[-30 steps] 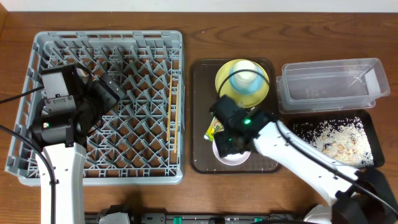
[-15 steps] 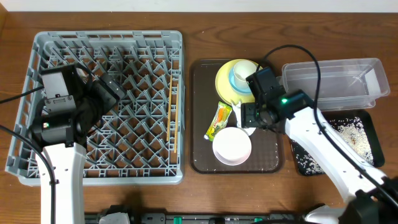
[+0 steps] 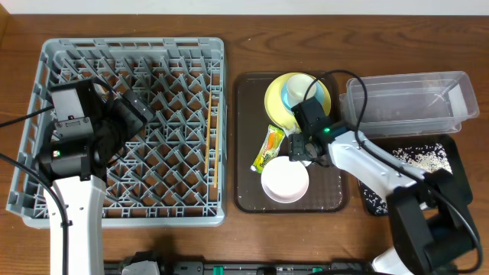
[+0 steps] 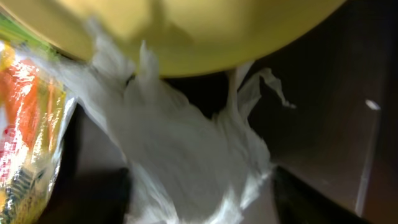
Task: Sort waste into correct bins and load items into the dishwasher rack
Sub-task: 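Grasp the white tissue on the brown tray with the right gripper, then carry the tissue right and drop it into the clear plastic bin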
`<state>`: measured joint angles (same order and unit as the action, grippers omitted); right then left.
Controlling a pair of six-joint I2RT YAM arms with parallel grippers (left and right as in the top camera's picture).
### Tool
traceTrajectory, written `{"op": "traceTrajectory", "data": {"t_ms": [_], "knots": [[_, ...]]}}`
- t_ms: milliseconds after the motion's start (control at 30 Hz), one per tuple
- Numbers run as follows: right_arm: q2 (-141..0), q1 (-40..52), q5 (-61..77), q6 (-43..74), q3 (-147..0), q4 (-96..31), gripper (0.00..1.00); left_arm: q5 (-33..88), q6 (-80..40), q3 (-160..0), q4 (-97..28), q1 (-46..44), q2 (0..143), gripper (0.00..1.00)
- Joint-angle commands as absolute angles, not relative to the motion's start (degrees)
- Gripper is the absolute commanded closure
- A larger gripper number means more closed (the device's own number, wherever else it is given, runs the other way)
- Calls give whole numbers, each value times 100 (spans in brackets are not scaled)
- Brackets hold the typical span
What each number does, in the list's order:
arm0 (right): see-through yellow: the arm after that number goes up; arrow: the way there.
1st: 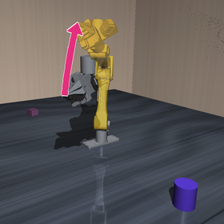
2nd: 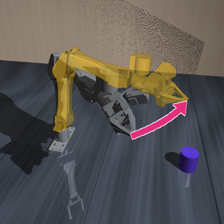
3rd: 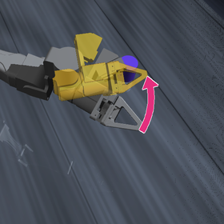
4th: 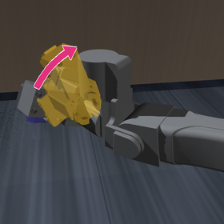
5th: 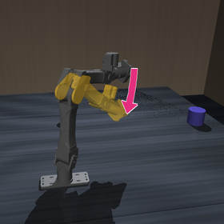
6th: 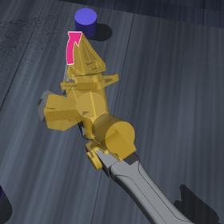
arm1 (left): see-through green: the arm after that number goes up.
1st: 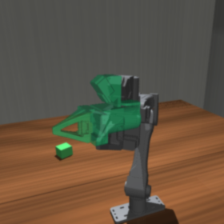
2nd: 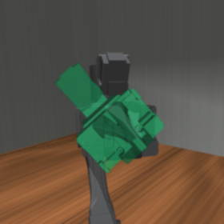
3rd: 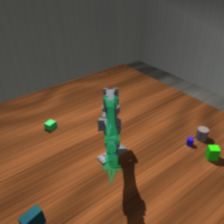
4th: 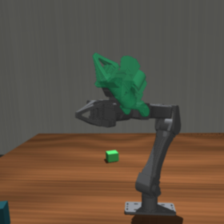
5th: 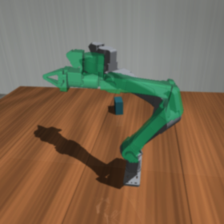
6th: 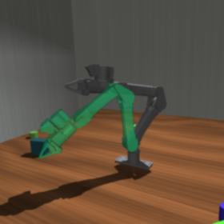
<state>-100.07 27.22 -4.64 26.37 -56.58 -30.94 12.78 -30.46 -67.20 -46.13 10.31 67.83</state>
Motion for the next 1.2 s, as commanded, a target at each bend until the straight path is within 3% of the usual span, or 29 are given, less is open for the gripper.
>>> {"op": "traceTrajectory", "data": {"t_ms": [0,100,133,300,500,733,967,1067,1167], "knots": [[-10138,2692,-576,2650,-5634,-2991,55,1286,-3074,-6794,-4626,1055,6810,7],[-10075,2683,-576,2585,-5662,-3020,87,1286,-3074,-6794,-4626,1055,6810,7],[-10018,2676,-580,2561,-5706,-3070,91,1286,-3074,-6794,-4626,1055,6812,7],[-9319,2550,-633,2182,-6222,-3638,99,1286,-3074,-6794,-4626,1055,6810,7],[-8211,2257,-1767,1900,-6654,-3916,99,1284,-3074,-6794,-4626,1055,6812,7],[-7942,1507,-2679,1903,-6632,-4012,98,1286,-3074,-6794,-4626,1055,6812,7],[-8525,657,-2663,1922,-6584,-3809,84,1284,-3074,-6794,-4626,1055,6812,7],[-8844,447,-2436,1920,-6584,-3680,42,1286,-3074,-6794,-4626,1055,6812,7],[-8997,349,-2005,1920,-6584,-3671,27,1286,-3074,-6794,-4626,1055,6812,7]]}}
